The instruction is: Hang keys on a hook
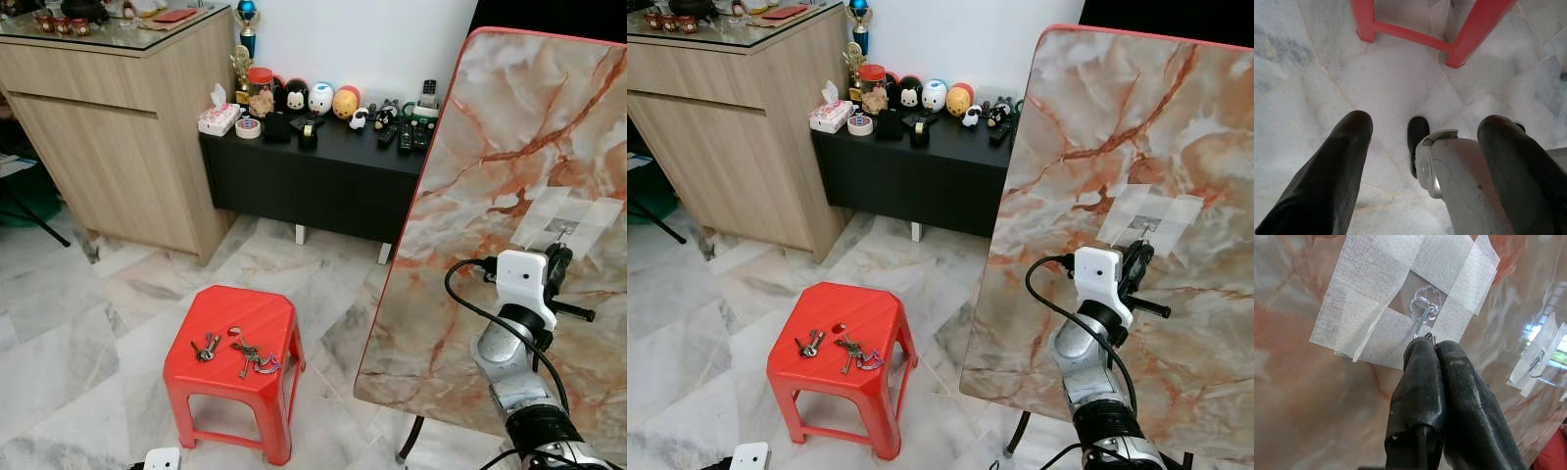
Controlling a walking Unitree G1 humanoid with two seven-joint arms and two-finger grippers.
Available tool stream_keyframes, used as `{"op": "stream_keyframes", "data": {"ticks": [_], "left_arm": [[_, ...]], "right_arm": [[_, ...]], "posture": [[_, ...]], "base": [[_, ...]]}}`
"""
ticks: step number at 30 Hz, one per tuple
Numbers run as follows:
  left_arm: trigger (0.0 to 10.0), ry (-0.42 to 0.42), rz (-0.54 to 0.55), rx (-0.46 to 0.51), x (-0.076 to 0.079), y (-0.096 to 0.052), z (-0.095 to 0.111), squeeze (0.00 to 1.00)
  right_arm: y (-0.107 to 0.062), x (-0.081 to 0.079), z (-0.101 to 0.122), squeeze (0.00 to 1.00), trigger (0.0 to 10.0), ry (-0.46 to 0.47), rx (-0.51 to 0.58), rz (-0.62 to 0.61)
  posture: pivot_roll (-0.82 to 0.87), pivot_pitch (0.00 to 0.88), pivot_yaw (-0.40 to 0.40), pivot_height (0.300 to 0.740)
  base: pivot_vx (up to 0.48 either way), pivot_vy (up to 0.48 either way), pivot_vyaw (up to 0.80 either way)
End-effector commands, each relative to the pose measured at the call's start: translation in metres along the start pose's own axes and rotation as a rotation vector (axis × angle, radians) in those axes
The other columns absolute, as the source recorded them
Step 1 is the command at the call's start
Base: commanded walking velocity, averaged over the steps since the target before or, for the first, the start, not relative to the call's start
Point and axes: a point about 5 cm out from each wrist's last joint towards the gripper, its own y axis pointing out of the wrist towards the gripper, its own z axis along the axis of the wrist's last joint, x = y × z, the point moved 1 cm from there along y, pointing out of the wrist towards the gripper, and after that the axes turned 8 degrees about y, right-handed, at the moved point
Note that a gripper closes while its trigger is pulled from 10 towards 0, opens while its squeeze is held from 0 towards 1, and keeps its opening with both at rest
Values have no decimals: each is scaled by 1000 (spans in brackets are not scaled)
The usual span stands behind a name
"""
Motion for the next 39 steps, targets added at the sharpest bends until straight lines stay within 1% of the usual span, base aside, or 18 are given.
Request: {"op": "stream_keyframes", "data": {"ticks": [1,19,27,32,39], "left_arm": [[10000,-11,-1,-2,1,0,-1,0],[10000,-11,-1,1,0,0,0,0],[10000,-12,-2,3,1,0,1,0],[10000,-13,-1,3,0,0,1,0],[10000,-14,-1,3,1,0,1,0]], "right_arm": [[0,2,-3,0,10000,5,-22,-11],[-2,1,3,0,10000,11,11,-20],[-1,0,6,0,10000,17,26,-17],[-1,-3,8,0,10000,14,32,5],[-1,-2,9,0,10000,16,41,-3]], "posture": [[2,0,-66,740],[2,0,-65,740],[3,0,-66,740],[4,0,-66,740],[4,0,-67,740]], "base": [[0,0,0],[0,0,0],[0,0,0],[0,0,0],[0,0,0]]}}
